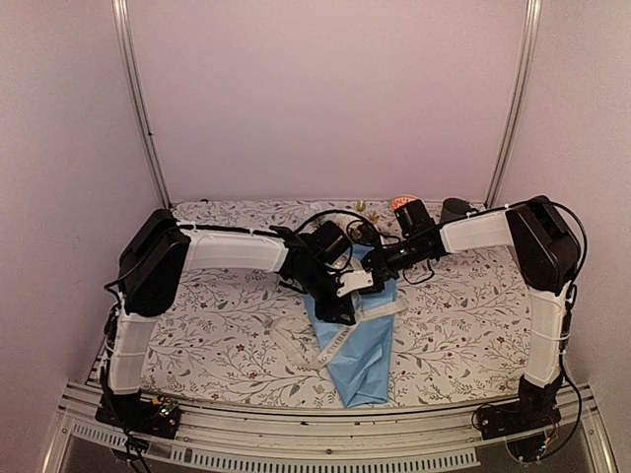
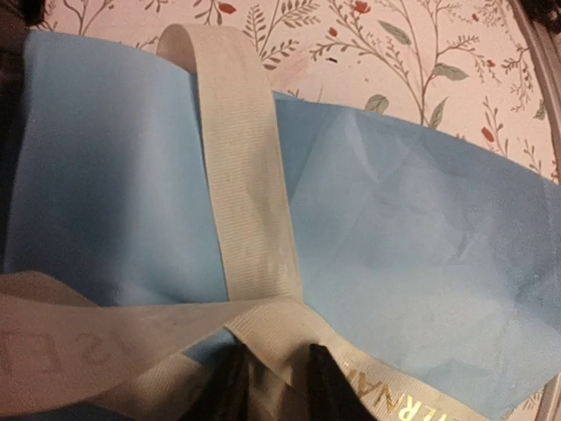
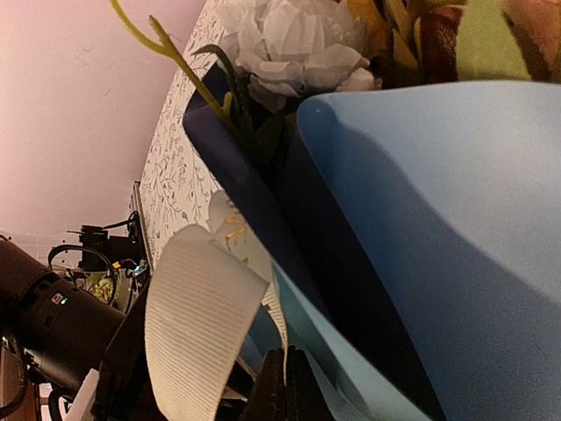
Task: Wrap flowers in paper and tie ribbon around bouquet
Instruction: Cross the ribbon over the folded bouquet.
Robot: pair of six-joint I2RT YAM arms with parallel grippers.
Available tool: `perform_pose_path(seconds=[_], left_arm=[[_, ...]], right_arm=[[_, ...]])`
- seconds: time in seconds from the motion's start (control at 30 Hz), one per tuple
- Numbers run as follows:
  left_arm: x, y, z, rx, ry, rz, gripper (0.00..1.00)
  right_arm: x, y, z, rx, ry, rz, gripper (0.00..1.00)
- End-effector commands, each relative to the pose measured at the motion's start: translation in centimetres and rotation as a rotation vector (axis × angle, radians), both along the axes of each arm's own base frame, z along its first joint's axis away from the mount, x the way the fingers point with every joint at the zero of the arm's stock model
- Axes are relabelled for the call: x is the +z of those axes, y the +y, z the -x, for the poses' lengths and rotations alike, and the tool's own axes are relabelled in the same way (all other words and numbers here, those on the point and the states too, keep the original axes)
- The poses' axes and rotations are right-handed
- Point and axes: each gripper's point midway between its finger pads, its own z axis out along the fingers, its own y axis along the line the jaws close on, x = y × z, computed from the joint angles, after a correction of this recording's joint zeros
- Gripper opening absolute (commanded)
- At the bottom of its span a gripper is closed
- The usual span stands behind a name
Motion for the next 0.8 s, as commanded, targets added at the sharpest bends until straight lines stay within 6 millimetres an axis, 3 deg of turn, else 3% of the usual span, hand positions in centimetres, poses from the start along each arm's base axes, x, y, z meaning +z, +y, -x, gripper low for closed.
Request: perform_pose_path(seconds=[0.0,0.03,0.2,0.33,0.4,0.5,0.67,0.77], left_arm=[[0.3,0.2,-0.1,0.027,-0.028,-0.021,0.05],[0.8,0.2,-0.1,0.029,-0.035,-0.007,0.0],[3.2,0.5,-0.3,0.062,-0.079,0.038,0.0],[5.9,1.2,-0.5,0.11,-0.133,0.078,0.0],[7.9,1.7,-0.3,0.13,-0.17,0.111,0.0],[9.3,2.8,0.2,0.164,-0.207,0.109,0.0],[12.1,3.9,2.7,0.175,-0.228,0.101,0.0],[13.4,4.1,5.5,0.146,-0.224,0.094,0.0]], right_arm=[[1.6,0.2,-0.5,0.007,-0.054,-0.011,0.0],[1.4,0.2,-0.5,0.007,-0.053,-0.008,0.0],[0.6,-0.2,-0.2,0.009,-0.04,0.011,0.02],[0.1,-1.4,-0.2,-0.017,-0.027,0.028,0.17],[0.2,-2.1,-0.3,-0.033,-0.031,0.033,0.3],[0.4,-2.8,-0.4,-0.047,-0.039,0.034,0.45],[-0.2,-3.2,-0.6,-0.055,-0.025,0.038,0.52],[-0.6,-3.2,-0.6,-0.054,-0.016,0.041,0.53]])
